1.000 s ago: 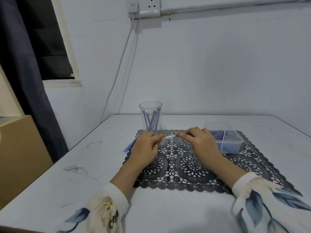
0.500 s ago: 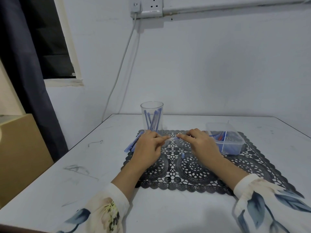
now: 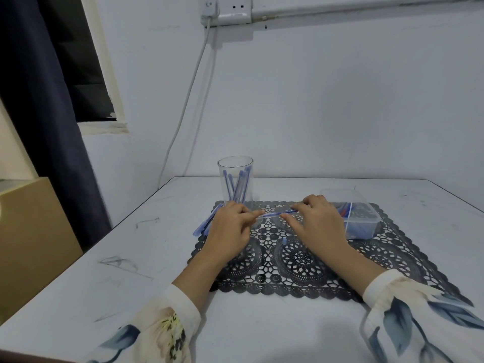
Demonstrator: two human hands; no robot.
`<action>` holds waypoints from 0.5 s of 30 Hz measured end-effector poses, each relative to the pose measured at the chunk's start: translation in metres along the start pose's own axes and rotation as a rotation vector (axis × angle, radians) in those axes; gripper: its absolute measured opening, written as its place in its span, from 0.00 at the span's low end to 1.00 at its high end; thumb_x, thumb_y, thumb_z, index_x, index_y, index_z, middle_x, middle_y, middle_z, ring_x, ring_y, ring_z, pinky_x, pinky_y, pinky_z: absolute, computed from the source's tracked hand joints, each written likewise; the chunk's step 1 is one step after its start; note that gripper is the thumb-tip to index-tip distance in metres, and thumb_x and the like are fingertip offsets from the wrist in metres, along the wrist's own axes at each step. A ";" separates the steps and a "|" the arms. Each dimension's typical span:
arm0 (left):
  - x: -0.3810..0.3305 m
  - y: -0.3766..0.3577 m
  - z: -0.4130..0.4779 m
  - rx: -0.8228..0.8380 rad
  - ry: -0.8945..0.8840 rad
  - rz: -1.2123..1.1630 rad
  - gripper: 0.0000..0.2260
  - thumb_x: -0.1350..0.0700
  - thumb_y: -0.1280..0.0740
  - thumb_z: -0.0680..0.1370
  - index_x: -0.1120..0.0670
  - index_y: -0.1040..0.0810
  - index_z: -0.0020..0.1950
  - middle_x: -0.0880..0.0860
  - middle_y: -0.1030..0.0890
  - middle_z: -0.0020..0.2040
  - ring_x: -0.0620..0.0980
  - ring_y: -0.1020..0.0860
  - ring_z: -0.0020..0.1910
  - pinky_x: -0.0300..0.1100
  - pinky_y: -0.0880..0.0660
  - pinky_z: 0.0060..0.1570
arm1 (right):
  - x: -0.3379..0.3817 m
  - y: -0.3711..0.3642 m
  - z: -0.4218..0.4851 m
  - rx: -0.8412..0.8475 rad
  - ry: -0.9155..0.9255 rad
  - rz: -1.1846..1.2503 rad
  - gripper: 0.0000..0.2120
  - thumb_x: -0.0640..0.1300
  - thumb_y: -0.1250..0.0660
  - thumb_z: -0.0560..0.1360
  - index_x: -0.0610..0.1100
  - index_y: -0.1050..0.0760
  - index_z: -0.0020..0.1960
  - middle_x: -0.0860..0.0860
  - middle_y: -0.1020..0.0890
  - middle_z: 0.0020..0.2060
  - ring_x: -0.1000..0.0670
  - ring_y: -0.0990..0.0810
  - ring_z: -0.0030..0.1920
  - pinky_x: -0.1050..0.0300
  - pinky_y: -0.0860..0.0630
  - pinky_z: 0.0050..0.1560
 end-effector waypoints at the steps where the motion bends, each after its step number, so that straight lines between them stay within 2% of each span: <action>1: 0.000 0.000 0.000 0.000 0.001 0.003 0.19 0.65 0.33 0.72 0.48 0.20 0.59 0.49 0.21 0.41 0.46 0.30 0.43 0.41 0.33 0.43 | 0.000 0.000 0.000 -0.002 -0.010 0.013 0.15 0.54 0.27 0.68 0.42 0.17 0.43 0.46 0.20 0.36 0.46 0.22 0.39 0.53 0.24 0.36; 7: -0.002 0.001 0.000 0.000 -0.005 0.022 0.18 0.65 0.33 0.72 0.49 0.20 0.59 0.49 0.21 0.41 0.48 0.29 0.44 0.40 0.35 0.43 | 0.008 0.004 -0.001 -0.064 0.024 0.122 0.08 0.42 0.23 0.65 0.40 0.18 0.40 0.46 0.21 0.36 0.46 0.22 0.37 0.57 0.26 0.31; 11: -0.005 0.001 0.000 0.005 -0.025 0.032 0.18 0.65 0.32 0.72 0.49 0.20 0.58 0.50 0.21 0.40 0.50 0.28 0.43 0.43 0.31 0.43 | 0.014 0.006 -0.003 -0.063 0.087 0.229 0.09 0.33 0.24 0.63 0.39 0.18 0.43 0.46 0.22 0.37 0.47 0.22 0.36 0.58 0.26 0.32; 15: -0.009 0.000 0.000 0.002 -0.060 0.046 0.17 0.64 0.31 0.72 0.49 0.19 0.57 0.50 0.21 0.39 0.52 0.27 0.43 0.48 0.29 0.41 | 0.020 0.005 -0.005 -0.026 0.124 0.323 0.13 0.27 0.28 0.64 0.38 0.19 0.45 0.45 0.22 0.39 0.45 0.21 0.38 0.60 0.27 0.39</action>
Point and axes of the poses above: each hand's wrist, its own z-axis towards the middle knuckle, its own y-axis out of the back of the hand, x = y × z, the point moved 4 cm from there along z, towards the middle knuckle
